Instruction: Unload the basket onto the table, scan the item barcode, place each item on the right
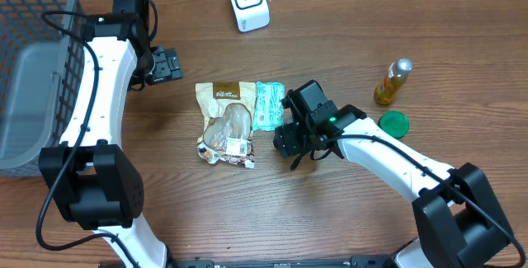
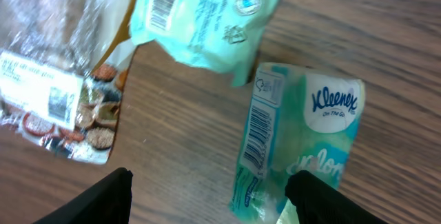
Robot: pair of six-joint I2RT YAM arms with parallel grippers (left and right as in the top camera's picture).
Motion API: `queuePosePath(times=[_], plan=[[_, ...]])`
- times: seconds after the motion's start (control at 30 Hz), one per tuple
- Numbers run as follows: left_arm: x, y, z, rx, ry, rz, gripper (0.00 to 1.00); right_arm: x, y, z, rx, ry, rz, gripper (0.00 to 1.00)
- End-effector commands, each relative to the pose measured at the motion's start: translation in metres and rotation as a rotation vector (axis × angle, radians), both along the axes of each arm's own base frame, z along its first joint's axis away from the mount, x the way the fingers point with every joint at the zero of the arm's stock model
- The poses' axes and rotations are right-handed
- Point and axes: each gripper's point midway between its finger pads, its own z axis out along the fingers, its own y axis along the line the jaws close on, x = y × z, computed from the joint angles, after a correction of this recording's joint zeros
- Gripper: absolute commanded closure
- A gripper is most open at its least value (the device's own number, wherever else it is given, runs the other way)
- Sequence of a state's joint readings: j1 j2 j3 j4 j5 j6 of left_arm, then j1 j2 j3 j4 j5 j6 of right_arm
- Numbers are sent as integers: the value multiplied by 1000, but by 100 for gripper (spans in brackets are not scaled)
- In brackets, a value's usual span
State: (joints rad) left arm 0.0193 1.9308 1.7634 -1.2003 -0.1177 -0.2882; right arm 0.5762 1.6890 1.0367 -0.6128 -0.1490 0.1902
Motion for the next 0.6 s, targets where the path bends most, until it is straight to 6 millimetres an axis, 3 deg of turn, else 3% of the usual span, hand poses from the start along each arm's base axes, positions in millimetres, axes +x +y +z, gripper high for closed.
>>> queuePosePath(times=[0.0, 0.33, 0.47, 0.57], plan=[[3, -1, 11, 14, -31, -8, 1, 0, 4, 2, 27, 0, 58, 30], [3, -1, 11, 14, -31, -8, 0, 28, -29, 6, 109, 31, -107, 34], [3, -1, 11, 14, -31, -8, 0, 26, -34, 3, 88, 27, -64, 37], [3, -1, 11, 14, -31, -8, 0, 23, -37, -2, 70, 45, -68, 45]])
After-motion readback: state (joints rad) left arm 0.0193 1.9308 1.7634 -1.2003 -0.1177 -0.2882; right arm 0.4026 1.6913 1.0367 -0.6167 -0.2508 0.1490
